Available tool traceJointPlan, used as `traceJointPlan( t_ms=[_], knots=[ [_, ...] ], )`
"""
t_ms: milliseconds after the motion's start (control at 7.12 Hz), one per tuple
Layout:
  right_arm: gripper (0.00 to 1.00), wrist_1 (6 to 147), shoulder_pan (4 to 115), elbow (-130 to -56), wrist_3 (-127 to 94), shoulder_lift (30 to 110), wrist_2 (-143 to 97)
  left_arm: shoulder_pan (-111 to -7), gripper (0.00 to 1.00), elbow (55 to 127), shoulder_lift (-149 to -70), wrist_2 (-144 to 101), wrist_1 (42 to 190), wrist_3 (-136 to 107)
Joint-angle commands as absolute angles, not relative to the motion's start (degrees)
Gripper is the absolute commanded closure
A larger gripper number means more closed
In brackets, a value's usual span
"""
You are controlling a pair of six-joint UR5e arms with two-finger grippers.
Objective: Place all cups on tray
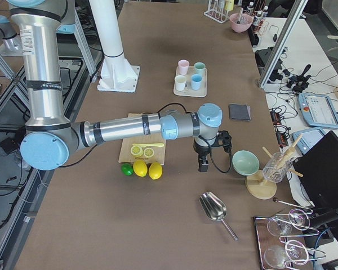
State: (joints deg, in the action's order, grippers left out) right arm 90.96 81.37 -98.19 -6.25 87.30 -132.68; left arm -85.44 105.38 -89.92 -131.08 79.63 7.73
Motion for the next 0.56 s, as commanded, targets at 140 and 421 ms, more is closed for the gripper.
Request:
traceJointPlan(
  t_ms=[140,421],
  knots=[
    [0.00,91.2,81.5,-99.0,-6.3,87.6,-132.9,-85.4,0.02,105.7,-90.2,-130.8,79.7,7.7],
    [0.00,91.4,81.4,-98.7,-6.4,87.6,-132.9,-85.4,0.02,105.9,-90.4,-130.8,79.8,7.6]
  ],
)
